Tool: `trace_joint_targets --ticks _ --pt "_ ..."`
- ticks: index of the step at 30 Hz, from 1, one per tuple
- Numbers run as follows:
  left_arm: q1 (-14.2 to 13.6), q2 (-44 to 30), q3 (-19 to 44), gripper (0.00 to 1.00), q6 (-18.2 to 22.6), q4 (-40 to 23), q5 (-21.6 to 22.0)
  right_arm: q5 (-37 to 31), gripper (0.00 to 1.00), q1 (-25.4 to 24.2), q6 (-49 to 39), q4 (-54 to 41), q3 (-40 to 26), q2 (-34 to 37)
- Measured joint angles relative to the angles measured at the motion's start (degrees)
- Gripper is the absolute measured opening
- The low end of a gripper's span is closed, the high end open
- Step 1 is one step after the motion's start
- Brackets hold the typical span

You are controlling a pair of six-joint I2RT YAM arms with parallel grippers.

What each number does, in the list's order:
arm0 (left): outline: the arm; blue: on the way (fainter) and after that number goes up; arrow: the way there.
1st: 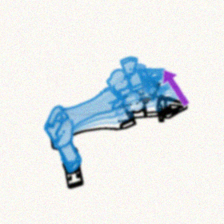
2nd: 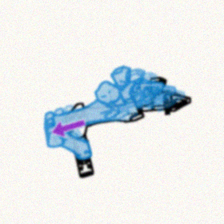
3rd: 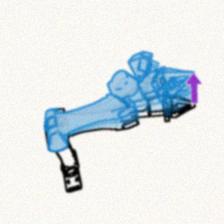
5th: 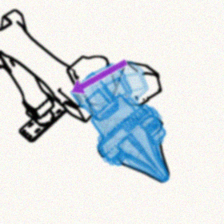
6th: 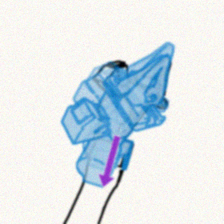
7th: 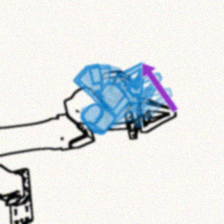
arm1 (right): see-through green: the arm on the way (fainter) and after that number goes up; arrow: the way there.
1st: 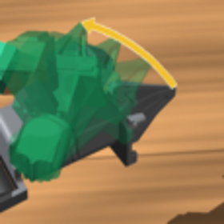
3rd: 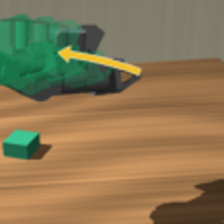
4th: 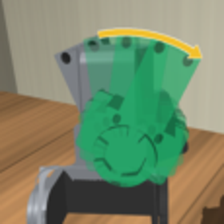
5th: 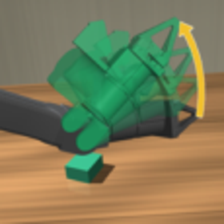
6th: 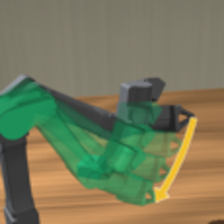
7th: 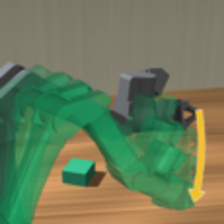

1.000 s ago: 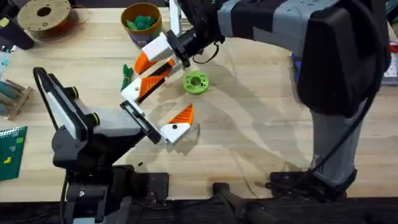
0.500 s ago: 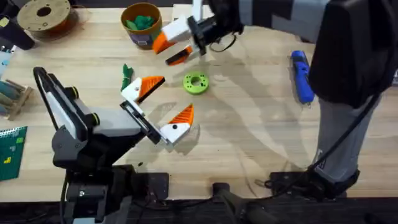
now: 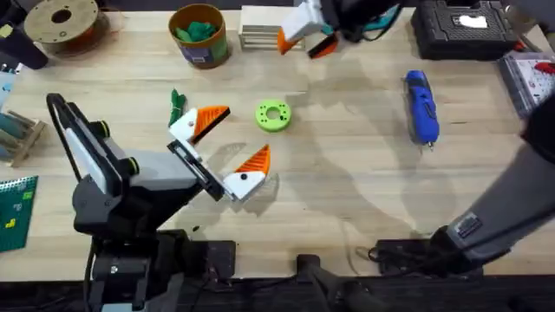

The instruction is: Pick up the gripper from the table and insert it into the empty holder that is missing its gripper. Then pick up a screw, insert it into the mounting hole, and use the screwdriver to tighten it. Finally, clean up the table by picking up the vegetable and placing it into the bucket.

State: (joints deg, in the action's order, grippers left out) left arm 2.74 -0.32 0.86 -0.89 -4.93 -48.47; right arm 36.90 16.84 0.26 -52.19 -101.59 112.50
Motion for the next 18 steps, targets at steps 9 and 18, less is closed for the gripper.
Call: trace_joint_targets --ticks 9,18 --pt "0.0 0.0 0.0 0.985 0.0 0.0 0.0 -17.42 0.943 0.94 -0.78 -7.58 -0.25 -4.98" --pt "0.0 0.01 0.0 0.985 0.0 0.0 0.0 -21.0 0.941 0.11 -0.95 -7.57 -0.25 -14.32"
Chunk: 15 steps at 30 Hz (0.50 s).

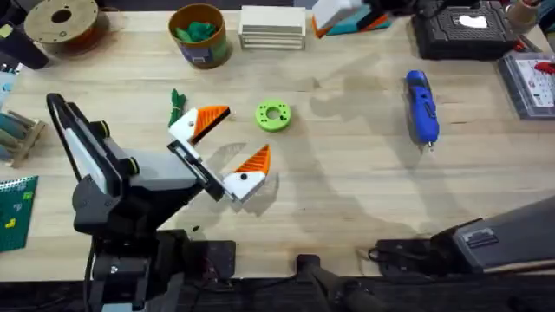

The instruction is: Pick up the gripper from the table and insert it into the empty holder that is missing its gripper. Then pick up a screw, insert it into the mounting hole, and use the screwdriver to tighten it. Finally, clean up the table by picking up the vegetable and placing it into the bucket.

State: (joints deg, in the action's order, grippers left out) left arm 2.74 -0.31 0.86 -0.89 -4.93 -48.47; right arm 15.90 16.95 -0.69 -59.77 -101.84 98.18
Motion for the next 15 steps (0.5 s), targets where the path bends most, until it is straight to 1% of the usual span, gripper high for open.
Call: trace_joint_targets --ticks 4,10,15 --pt "0.0 -0.01 0.0 0.986 0.0 0.0 0.0 0.0 0.944 0.0 -0.07 -1.24 0.0 -2.24" --pt "0.0 0.01 0.0 0.986 0.01 0.0 0.0 -0.05 0.944 0.27 -1.9 -6.11 0.0 -3.67" --pt "0.0 -0.01 0.0 0.985 0.02 0.0 0.0 -0.73 0.946 2.73 -2.43 -8.97 0.0 -5.7"
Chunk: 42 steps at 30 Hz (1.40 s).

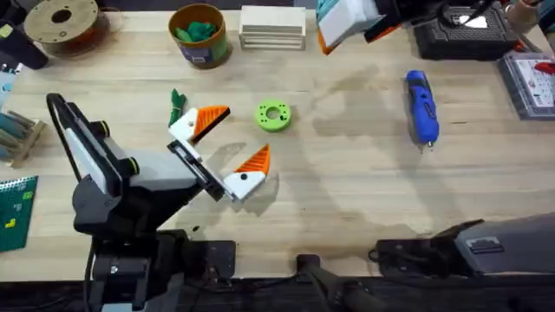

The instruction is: Pick up the gripper from the table and insert it into the empty holder that is missing its gripper. Then pick up a screw, insert it into the mounting hole, and use the screwdriver to tighten it. Finally, clean up the table by picking up the vegetable and placing it into the bucket.

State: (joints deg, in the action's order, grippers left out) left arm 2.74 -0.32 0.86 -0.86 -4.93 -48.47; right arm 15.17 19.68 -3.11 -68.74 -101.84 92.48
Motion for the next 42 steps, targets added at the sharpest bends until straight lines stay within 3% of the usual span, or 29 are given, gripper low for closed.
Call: trace_joint_targets --ticks 14,20,30,36,42 --pt "0.0 0.0 0.0 0.985 0.0 0.0 0.0 -12.3 0.946 13.84 2.78 -5.35 0.0 -2.98" --pt "0.0 0.0 0.0 0.985 0.0 0.0 0.0 -14.89 0.945 13.01 4.63 -5.22 2.47 -3.48" --pt "0.0 0.0 0.0 0.985 0.0 0.0 0.0 -13.53 0.956 13.09 2.94 8.78 17.38 -3.79" --pt "0.0 0.0 0.0 0.985 0.0 0.0 0.0 -8.78 0.99 13.57 2.43 18.27 21.59 -3.3" --pt "0.0 0.0 0.0 0.985 0.0 0.0 0.0 -7.24 0.991 15.19 2.38 24.54 22.32 1.69"
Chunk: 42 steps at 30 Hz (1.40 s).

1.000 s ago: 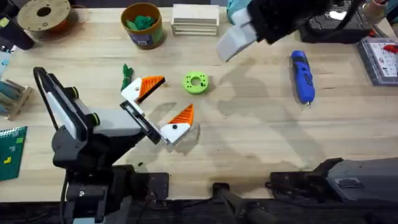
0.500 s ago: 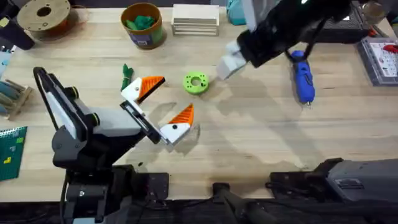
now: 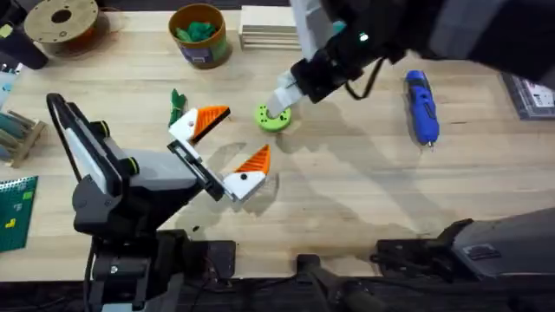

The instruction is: Pick up the gripper from the table and insert it into the empty holder that is missing its gripper. Then pick up a screw, insert it into the mounting hole, and use the screwdriver to tighten it. Finally, clean up the table by picking up the vegetable and placing it into the bucket.

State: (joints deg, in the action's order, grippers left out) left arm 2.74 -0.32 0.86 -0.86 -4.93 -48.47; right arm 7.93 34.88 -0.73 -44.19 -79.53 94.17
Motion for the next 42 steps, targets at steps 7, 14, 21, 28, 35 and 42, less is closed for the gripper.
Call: trace_joint_targets --ticks 7,14,21,28,35,42 --pt "0.0 0.0 0.0 0.985 0.0 0.0 0.0 0.5 0.991 0.22 -0.16 2.77 0.24 5.06" --pt "0.0 0.02 0.0 0.985 0.0 0.0 0.0 0.52 0.991 1.13 -0.15 3.63 0.24 7.47" --pt "0.0 0.0 0.0 0.985 0.0 0.0 0.0 0.5 0.991 2.2 -0.17 4.6 0.26 9.55" --pt "0.0 0.0 0.0 0.985 0.0 0.0 0.0 0.5 0.991 2.18 -0.17 6.48 0.28 12.63" --pt "0.0 0.0 0.0 0.985 0.0 0.0 0.0 0.5 0.916 2.2 -0.28 7.82 0.31 12.83" --pt "0.0 0.0 0.0 0.985 0.0 0.0 0.0 0.5 0.792 2.47 -0.45 7.85 0.31 12.83"
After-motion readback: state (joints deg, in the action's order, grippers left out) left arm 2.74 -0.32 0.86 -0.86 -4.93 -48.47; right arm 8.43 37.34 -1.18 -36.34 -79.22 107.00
